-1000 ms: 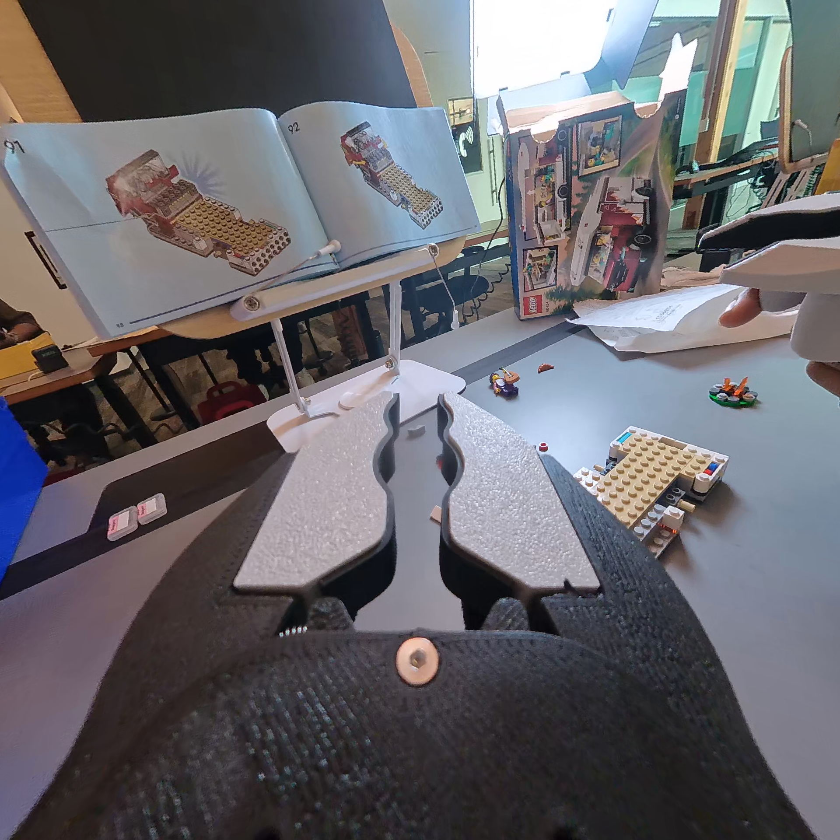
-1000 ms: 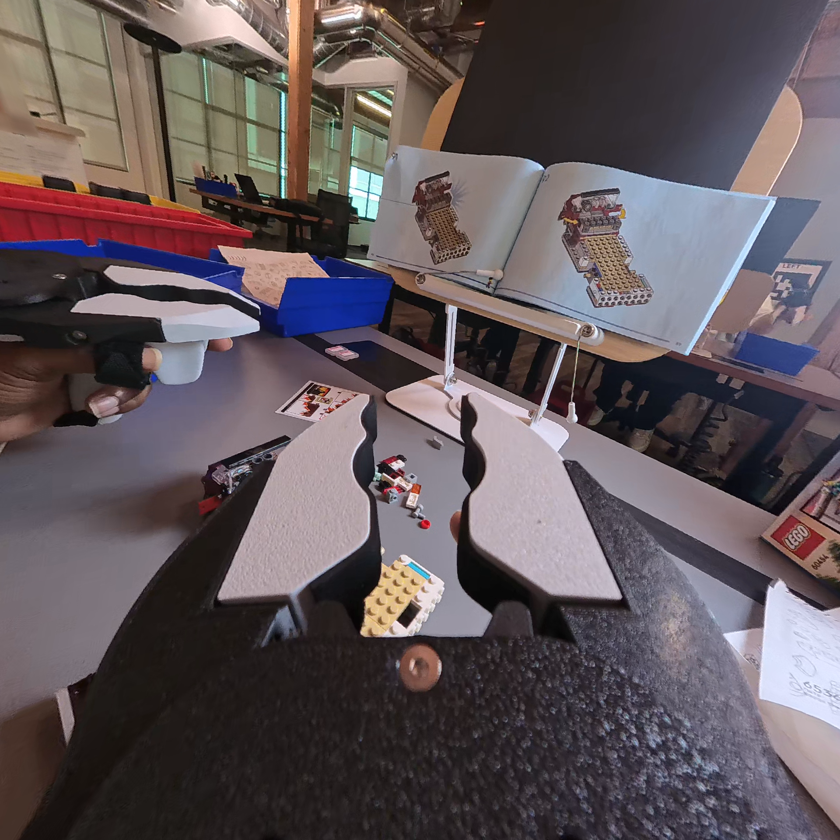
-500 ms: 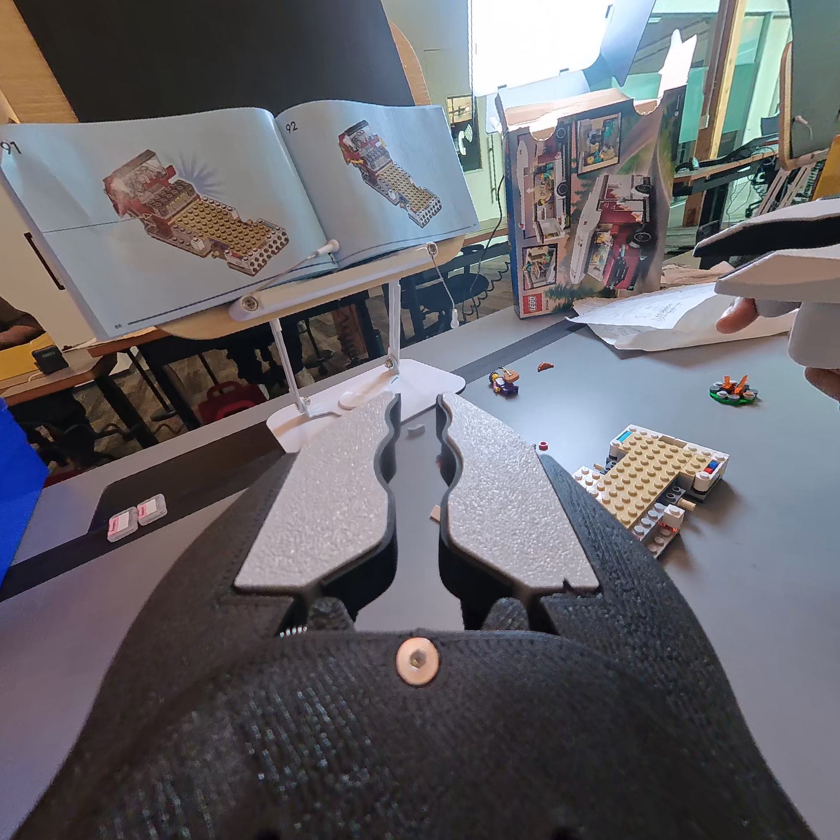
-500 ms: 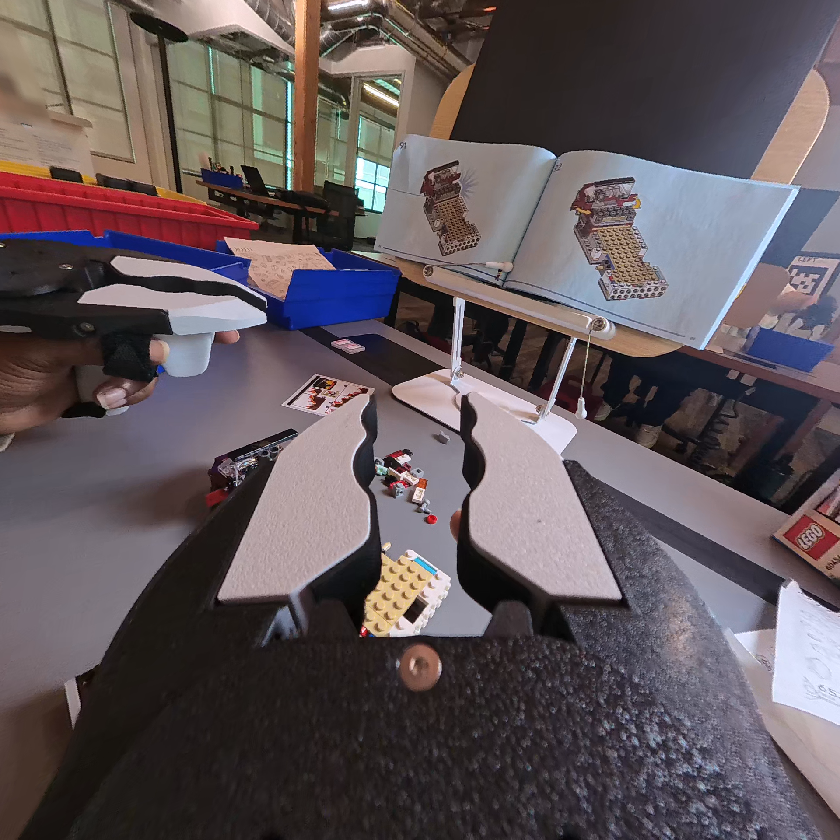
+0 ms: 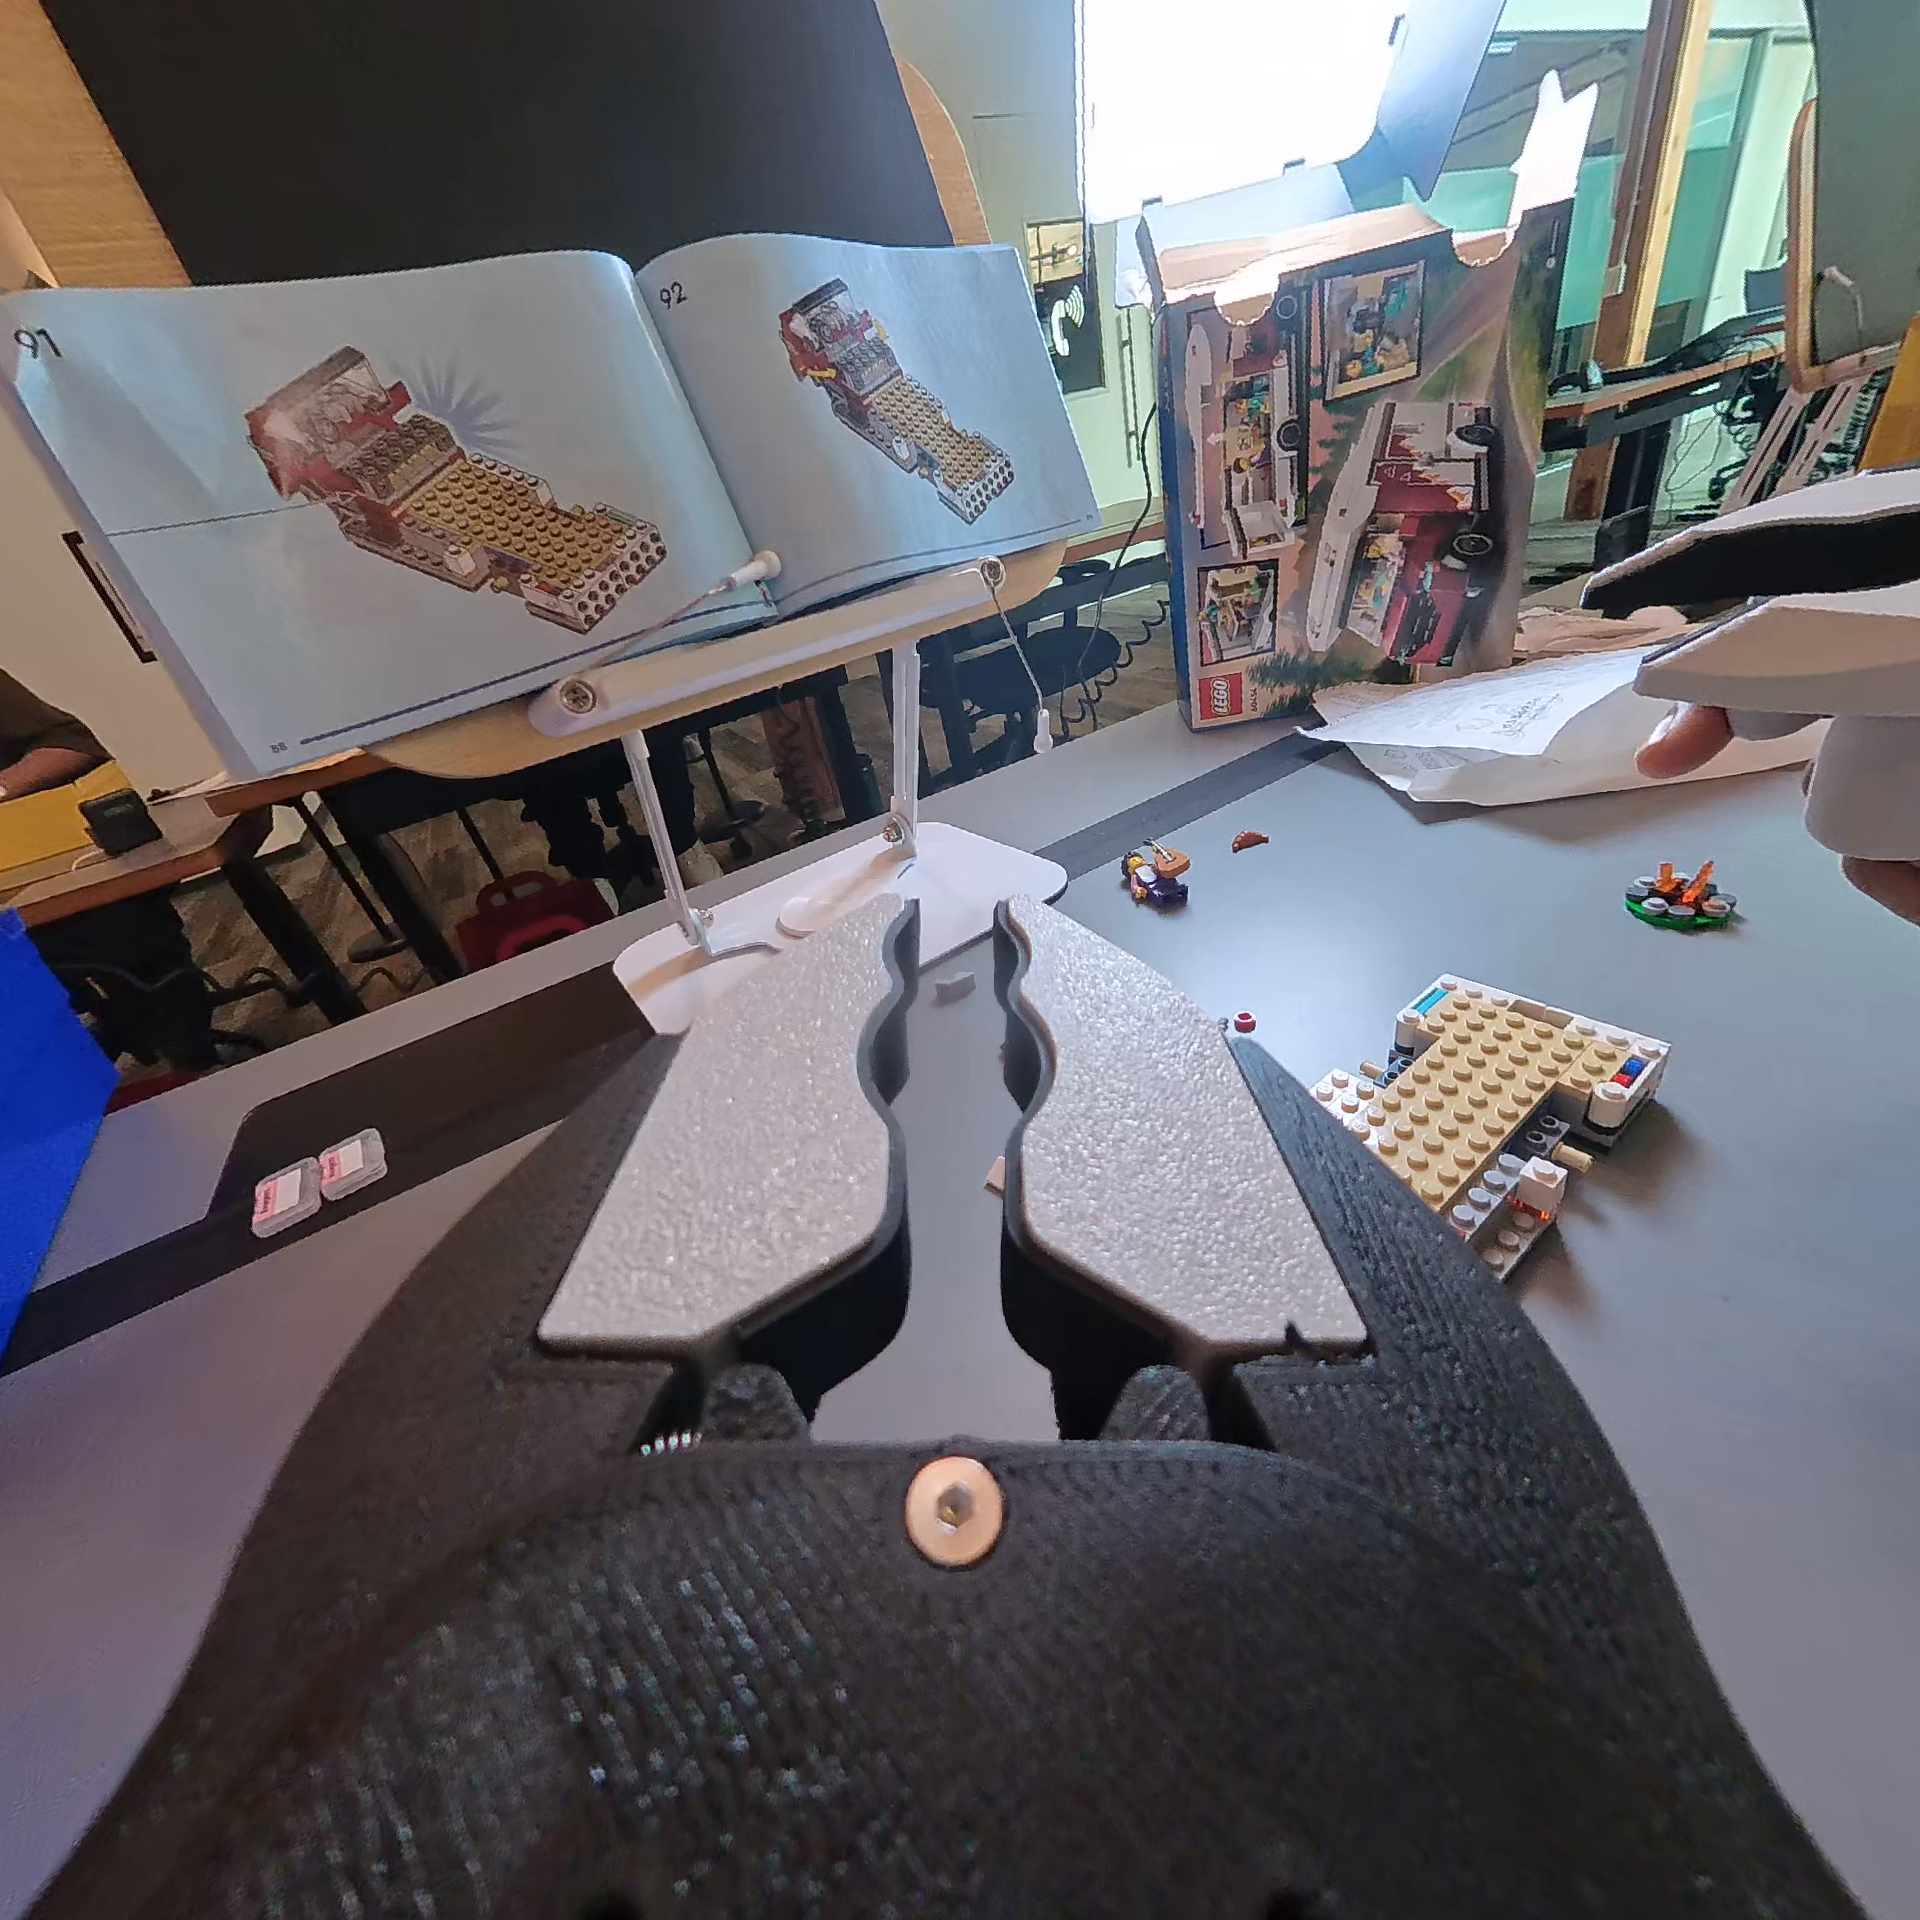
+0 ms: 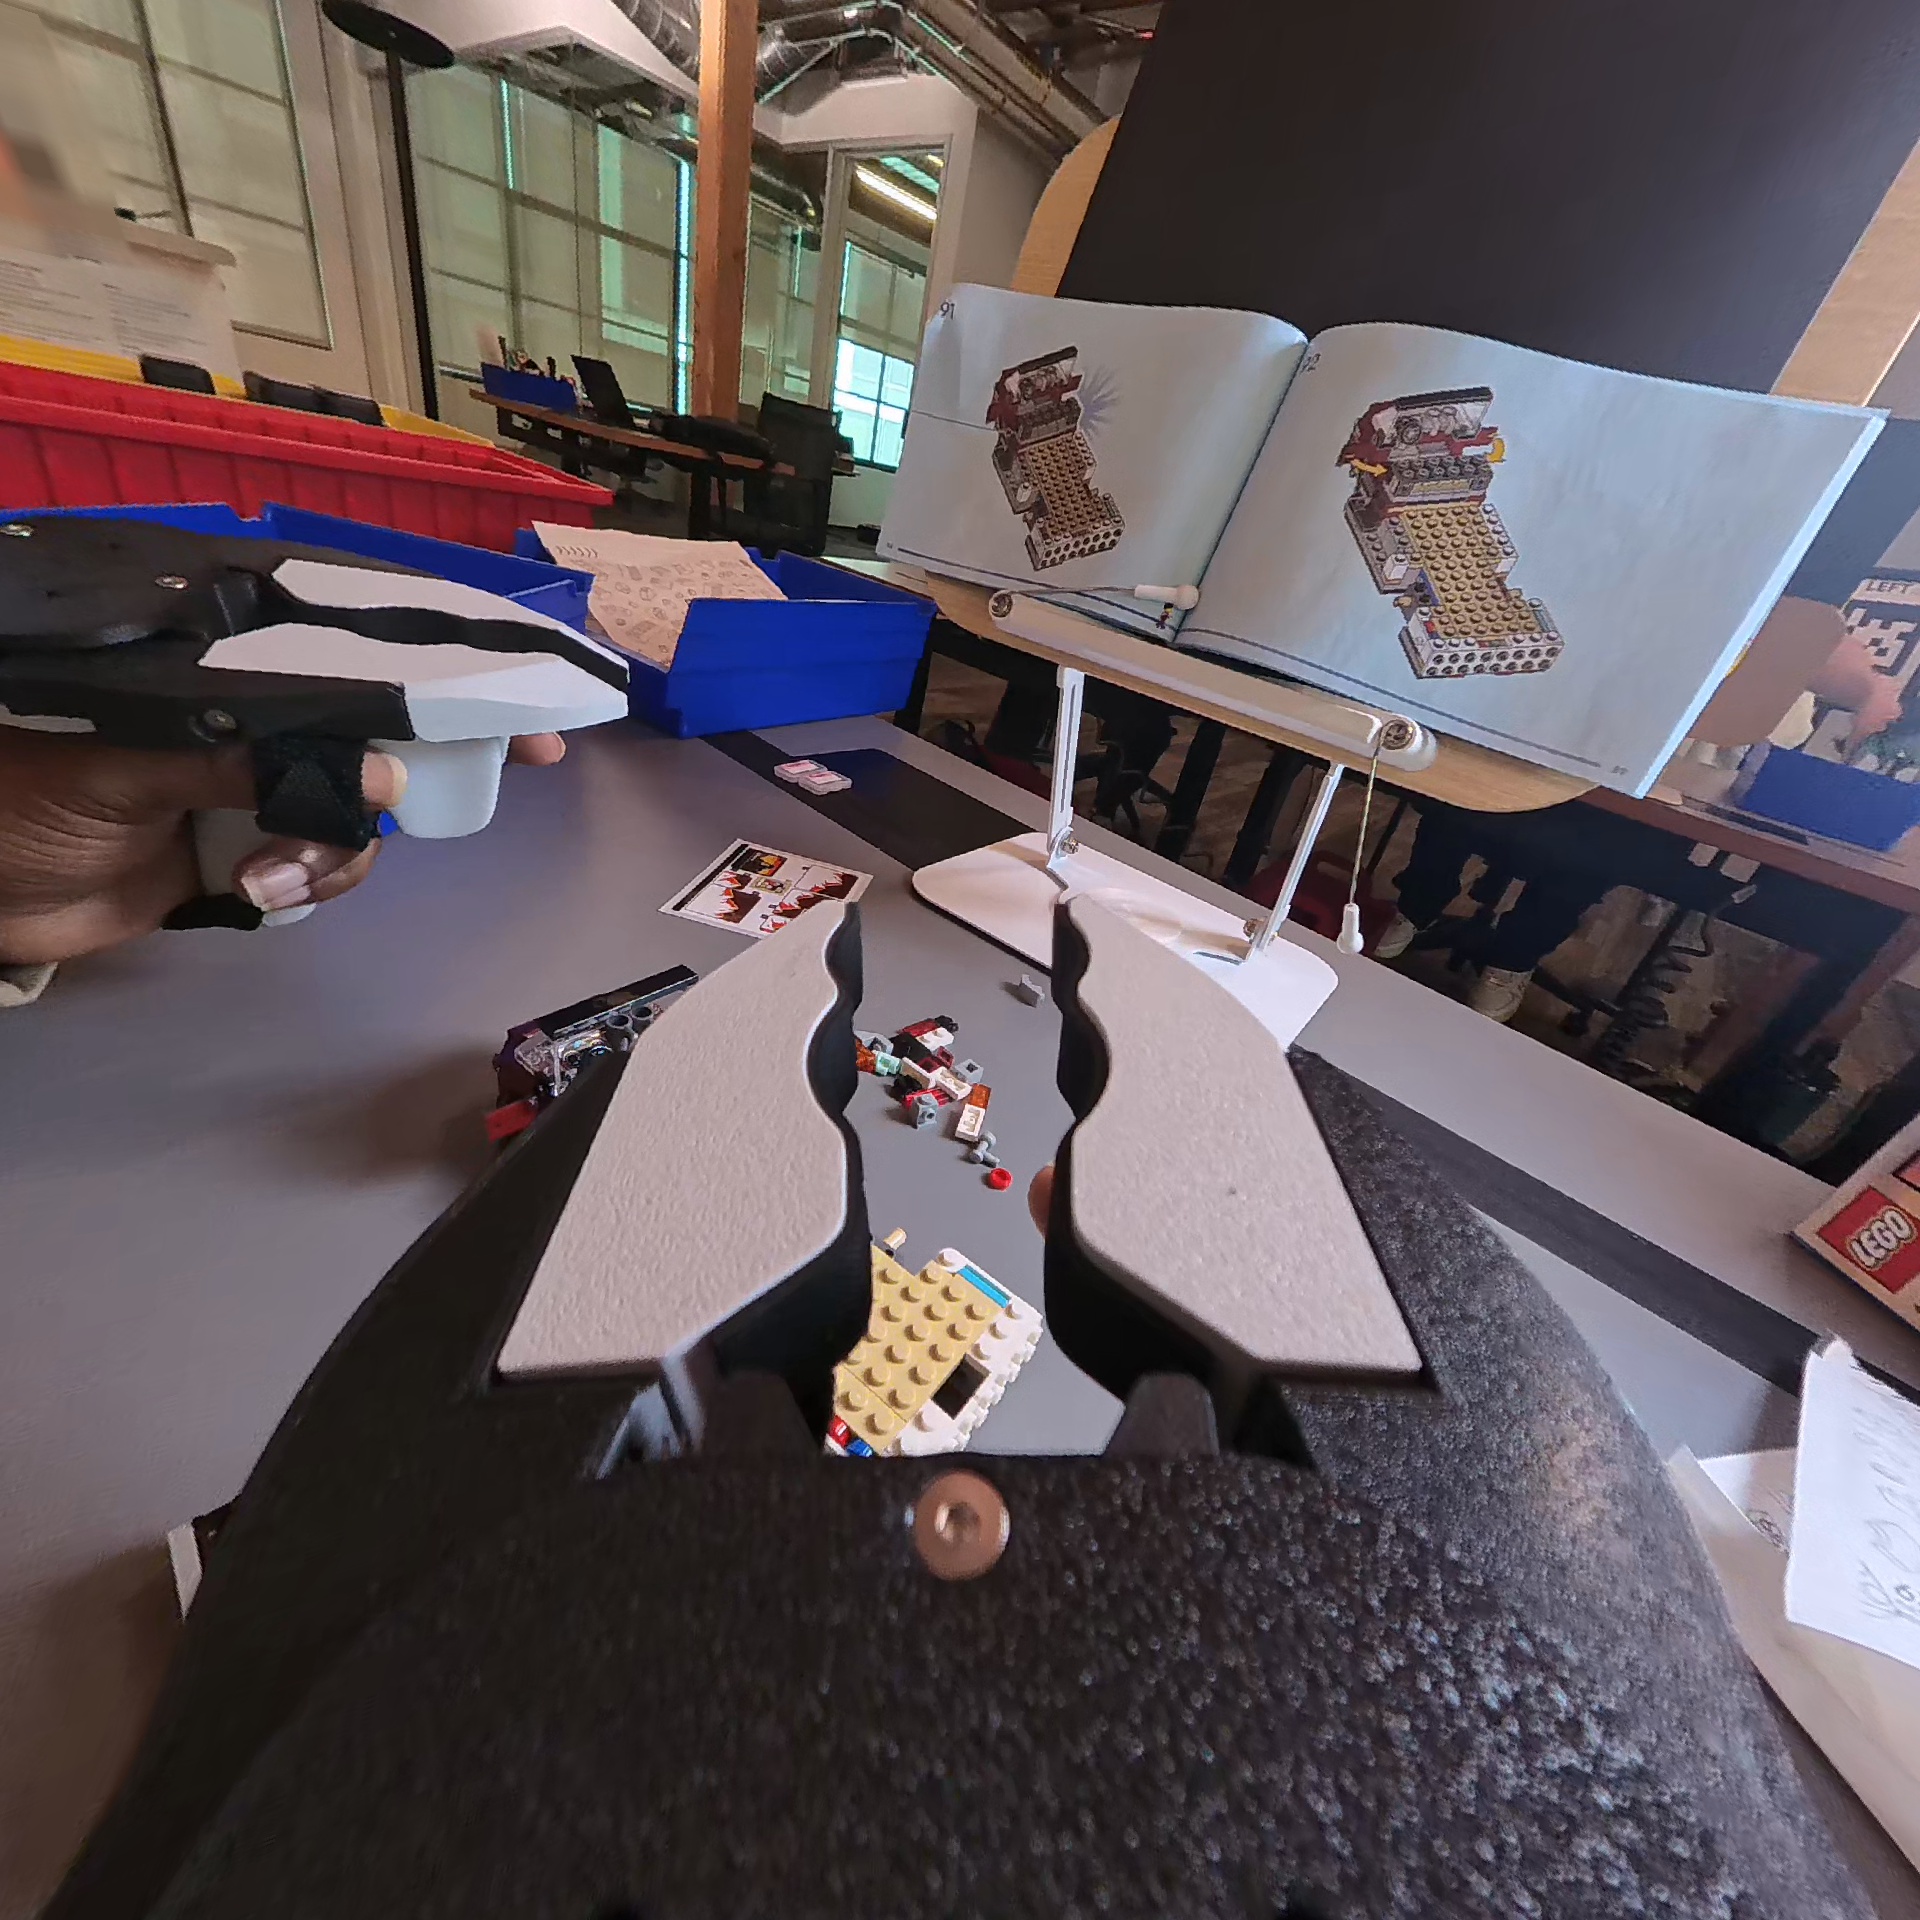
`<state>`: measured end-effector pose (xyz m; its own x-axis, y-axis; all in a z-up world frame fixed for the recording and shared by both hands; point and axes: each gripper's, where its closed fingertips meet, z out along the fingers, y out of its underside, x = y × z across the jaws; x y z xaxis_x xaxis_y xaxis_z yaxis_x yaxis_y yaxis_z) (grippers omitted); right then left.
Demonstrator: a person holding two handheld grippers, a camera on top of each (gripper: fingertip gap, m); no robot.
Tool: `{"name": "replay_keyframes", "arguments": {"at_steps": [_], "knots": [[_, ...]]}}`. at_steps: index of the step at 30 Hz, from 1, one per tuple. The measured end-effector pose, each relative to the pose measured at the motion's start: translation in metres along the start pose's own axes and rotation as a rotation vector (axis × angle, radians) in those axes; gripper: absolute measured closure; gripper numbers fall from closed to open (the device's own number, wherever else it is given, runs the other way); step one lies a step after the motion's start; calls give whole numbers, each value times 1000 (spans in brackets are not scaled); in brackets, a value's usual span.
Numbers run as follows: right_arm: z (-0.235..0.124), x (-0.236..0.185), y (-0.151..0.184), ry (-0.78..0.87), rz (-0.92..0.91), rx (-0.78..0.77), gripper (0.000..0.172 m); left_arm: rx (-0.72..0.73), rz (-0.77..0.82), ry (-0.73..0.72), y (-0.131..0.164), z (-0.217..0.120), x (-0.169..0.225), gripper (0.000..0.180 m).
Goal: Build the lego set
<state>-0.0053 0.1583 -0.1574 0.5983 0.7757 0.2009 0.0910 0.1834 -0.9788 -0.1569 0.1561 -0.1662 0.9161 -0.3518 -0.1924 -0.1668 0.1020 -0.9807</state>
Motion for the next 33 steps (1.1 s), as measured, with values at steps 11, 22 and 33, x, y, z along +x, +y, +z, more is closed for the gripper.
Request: {"name": "replay_keyframes", "arguments": {"at_steps": [11,22,33], "knots": [[1,-5,4,-38,-8,-24,138,-7,-3,3,2,1,0,167],[-55,-101,64,-818,-52,-547,140,-14,1,14,3,2,2,168],[-78,-121,112,-906,-154,-826,143,-38,16,31,7,3,8,167]]}}
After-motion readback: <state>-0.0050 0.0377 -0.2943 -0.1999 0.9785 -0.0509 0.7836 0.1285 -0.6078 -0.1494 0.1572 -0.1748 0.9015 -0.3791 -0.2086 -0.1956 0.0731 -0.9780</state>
